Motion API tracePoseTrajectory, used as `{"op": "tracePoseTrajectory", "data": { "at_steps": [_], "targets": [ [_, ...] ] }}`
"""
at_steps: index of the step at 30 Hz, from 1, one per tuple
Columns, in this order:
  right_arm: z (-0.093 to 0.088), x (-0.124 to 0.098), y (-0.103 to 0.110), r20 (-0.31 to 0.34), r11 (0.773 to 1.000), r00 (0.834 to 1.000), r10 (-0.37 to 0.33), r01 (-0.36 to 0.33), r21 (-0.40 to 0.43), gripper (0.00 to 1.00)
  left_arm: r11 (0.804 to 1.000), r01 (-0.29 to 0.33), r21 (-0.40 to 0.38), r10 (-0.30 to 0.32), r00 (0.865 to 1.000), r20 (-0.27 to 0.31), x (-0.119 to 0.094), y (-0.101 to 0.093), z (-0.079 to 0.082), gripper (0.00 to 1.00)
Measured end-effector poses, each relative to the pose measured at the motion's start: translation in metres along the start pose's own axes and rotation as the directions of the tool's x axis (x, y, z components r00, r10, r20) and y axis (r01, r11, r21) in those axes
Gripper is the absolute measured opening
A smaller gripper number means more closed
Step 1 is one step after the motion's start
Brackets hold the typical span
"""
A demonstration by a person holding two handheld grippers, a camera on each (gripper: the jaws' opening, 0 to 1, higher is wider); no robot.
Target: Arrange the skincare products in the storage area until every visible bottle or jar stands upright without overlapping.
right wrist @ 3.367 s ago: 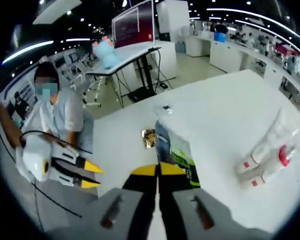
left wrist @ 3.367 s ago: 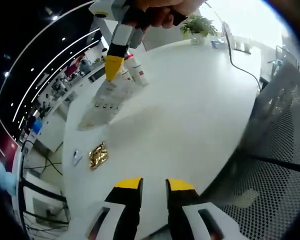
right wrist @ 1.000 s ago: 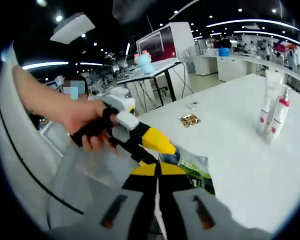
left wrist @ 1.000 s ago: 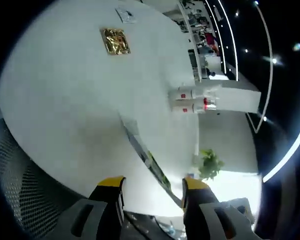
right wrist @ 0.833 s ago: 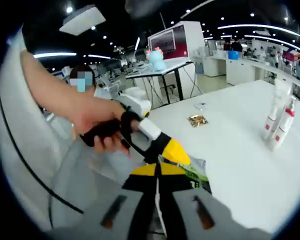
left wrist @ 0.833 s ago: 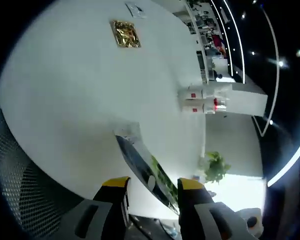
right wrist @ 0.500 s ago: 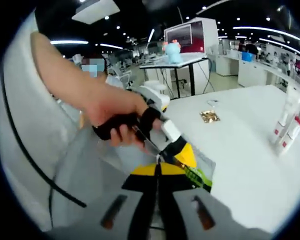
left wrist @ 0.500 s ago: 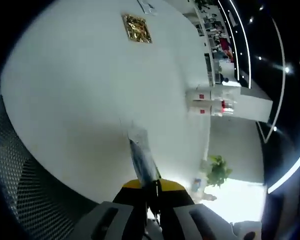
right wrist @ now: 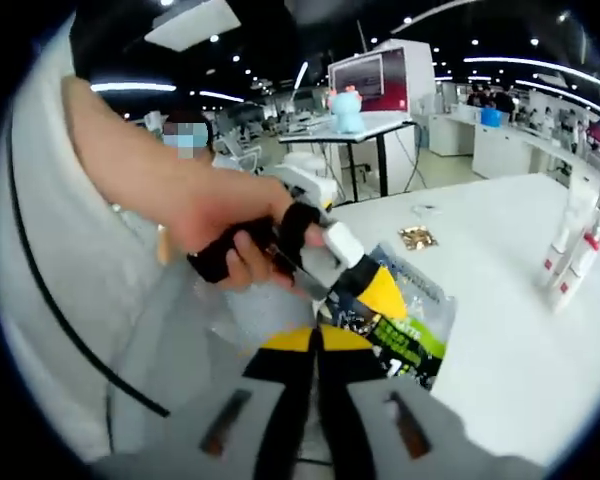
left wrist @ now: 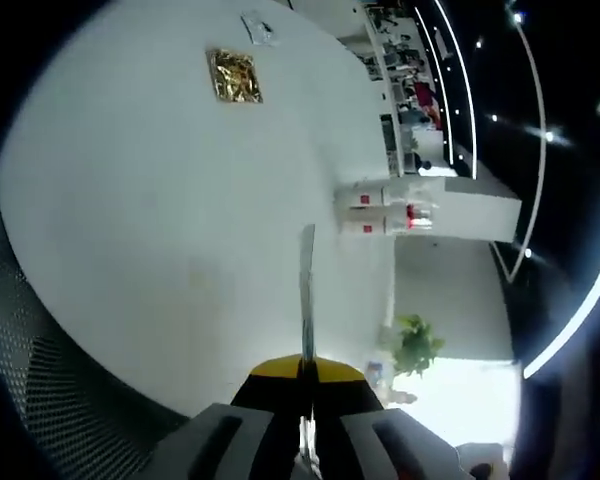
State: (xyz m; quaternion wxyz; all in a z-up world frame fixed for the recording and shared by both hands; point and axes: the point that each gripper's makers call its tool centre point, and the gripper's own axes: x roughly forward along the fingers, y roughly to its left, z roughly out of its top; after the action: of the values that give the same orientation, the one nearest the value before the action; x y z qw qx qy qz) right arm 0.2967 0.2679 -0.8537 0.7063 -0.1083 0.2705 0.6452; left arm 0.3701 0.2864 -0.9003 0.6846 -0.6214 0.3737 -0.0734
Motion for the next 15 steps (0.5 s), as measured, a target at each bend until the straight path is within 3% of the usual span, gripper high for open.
{"op": "tracePoseTrajectory", "data": {
  "at_steps": [2, 5, 9, 10, 12, 14, 15],
  "targets": [
    [0.005, -0.002, -0.001, 0.034, 0.998, 0.999, -0.015, 0.014, 0.057, 0.04, 0.999, 0.042, -0.007, -0.042, 0.999, 0.028, -0.004, -0.009, 0.004, 0.01],
    [0.009, -0.006, -0.001, 0.057, 0.996, 0.998, -0.037, 0.032, 0.082, 0.17, 0.996, 0.084, 0.014, -0.085, 0.996, 0.032, -0.010, -0.019, 0.003, 0.01],
    [0.007, -0.014, 0.003, 0.073, 0.995, 0.996, -0.046, 0.039, 0.087, 0.19, 0.988, 0.146, 0.052, -0.148, 0.988, 0.048, -0.015, -0.030, 0.004, 0.01],
    [0.006, -0.017, 0.003, 0.082, 0.994, 0.995, -0.057, 0.048, 0.101, 0.20, 0.979, 0.185, 0.086, -0.190, 0.981, 0.047, -0.018, -0.038, 0.004, 0.01],
    [0.005, -0.021, 0.002, 0.094, 0.991, 0.993, -0.069, 0.058, 0.118, 0.23, 0.971, 0.207, 0.124, -0.214, 0.976, 0.048, -0.021, -0.045, 0.005, 0.01],
    [0.008, -0.027, 0.001, 0.125, 0.978, 0.989, -0.084, 0.058, 0.198, 0.24, 0.959, 0.232, 0.161, -0.244, 0.968, 0.061, -0.030, -0.055, 0.009, 0.01],
    [0.010, -0.030, 0.000, 0.137, 0.969, 0.987, -0.082, 0.047, 0.243, 0.24, 0.947, 0.269, 0.177, -0.285, 0.955, 0.076, -0.037, -0.064, 0.013, 0.01]
  ]
}}
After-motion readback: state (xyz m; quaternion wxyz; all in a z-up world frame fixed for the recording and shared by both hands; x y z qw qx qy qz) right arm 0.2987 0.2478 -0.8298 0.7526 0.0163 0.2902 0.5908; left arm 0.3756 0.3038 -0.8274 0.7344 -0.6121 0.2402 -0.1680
